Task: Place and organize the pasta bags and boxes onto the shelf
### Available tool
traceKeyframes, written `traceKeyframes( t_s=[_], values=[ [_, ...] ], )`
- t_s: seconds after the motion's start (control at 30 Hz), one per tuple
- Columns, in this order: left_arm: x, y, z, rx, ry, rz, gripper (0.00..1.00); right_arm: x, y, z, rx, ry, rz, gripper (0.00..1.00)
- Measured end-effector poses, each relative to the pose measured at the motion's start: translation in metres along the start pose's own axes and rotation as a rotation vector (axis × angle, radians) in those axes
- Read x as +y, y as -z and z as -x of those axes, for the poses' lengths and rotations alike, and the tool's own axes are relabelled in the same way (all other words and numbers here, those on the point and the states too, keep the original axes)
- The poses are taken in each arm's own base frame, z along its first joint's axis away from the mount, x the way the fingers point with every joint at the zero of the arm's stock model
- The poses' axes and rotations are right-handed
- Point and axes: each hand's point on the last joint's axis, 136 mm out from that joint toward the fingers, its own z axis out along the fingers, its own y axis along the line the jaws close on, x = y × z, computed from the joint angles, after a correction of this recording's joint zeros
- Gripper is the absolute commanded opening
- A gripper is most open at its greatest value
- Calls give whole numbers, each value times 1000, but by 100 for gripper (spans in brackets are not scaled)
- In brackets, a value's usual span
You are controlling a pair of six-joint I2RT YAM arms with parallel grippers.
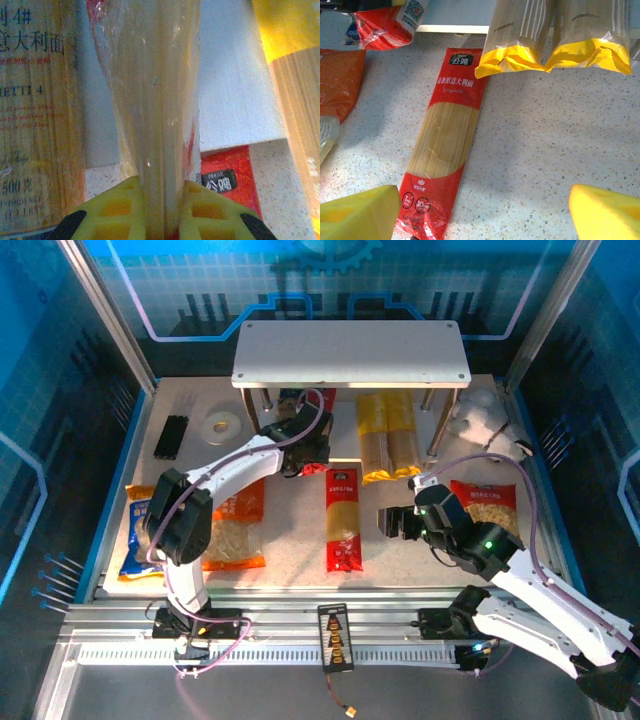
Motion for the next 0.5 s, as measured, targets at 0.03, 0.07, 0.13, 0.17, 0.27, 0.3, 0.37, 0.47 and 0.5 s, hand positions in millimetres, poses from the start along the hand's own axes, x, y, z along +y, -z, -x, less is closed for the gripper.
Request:
traceKeyframes(
  t_s=[0.03,0.07,0.13,0.17,0.27,0.3,0.37,0.47,0.5],
  values=[
    [2,-4,1,4,3,7,0,0,0,0,0,2,0,88],
    [3,-8,2,8,5,11,0,0,0,0,0,3,-1,88],
    [6,-17,0,21,8,23,0,-1,0,-1,3,4,-2,88],
    [7,-21,-1,29,8,28,0,-1,0,-1,3,4,-2,88],
    [6,-21,1,32,8,30,0,-1,0,0,2,4,-5,88],
    [6,-22,1,33,8,31,6,-1,0,0,2,4,-5,88],
    [5,-23,1,36,7,32,22,0,1,1,0,4,-4,88],
    [5,-25,1,37,13,34,43,0,1,2,0,4,-3,89],
    [4,-27,2,36,14,32,47,0,1,2,1,4,-4,89]
  ],
)
